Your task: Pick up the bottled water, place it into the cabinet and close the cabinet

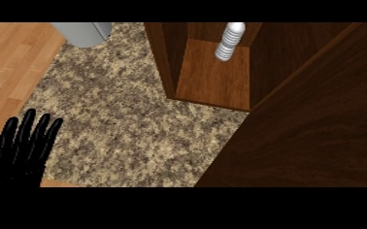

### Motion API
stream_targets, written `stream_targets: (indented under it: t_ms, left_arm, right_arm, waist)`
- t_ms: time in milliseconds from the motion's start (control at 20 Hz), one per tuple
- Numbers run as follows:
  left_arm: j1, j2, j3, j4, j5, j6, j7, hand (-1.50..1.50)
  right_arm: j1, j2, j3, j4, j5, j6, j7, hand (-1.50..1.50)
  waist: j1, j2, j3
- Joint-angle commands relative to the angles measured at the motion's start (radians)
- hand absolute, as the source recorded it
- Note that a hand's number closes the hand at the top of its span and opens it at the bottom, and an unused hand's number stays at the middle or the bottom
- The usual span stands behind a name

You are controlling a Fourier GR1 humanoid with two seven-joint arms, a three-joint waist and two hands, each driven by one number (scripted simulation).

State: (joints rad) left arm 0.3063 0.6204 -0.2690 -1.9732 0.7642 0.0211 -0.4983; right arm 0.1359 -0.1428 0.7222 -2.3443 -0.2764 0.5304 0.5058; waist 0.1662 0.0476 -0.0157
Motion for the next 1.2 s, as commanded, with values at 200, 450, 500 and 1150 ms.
stream_targets:
  t_ms: [200,450,500,1150]
  left_arm:
    - [0.027,0.025,0.031,0.007,0.012,-0.018,0.000,-1.50]
    - [0.030,0.009,0.037,0.011,0.019,-0.014,-0.011,-1.50]
    - [0.024,0.016,0.047,0.010,0.024,-0.012,-0.004,-1.50]
    - [0.030,0.011,0.036,0.050,0.027,-0.080,-0.023,-1.50]
  right_arm:
    - [-0.015,0.136,-0.071,0.138,-0.073,-0.226,0.004,1.50]
    - [0.011,0.136,-0.172,0.131,-0.048,-0.295,-0.061,1.50]
    - [0.019,0.136,-0.183,0.141,-0.057,-0.313,-0.059,1.50]
    - [-0.433,0.141,-0.402,0.506,-0.122,-0.640,-0.107,1.50]
  waist:
    - [-0.033,-0.012,0.005]
    - [-0.067,-0.011,0.006]
    - [-0.070,-0.006,0.007]
    - [-0.016,-0.010,0.010]
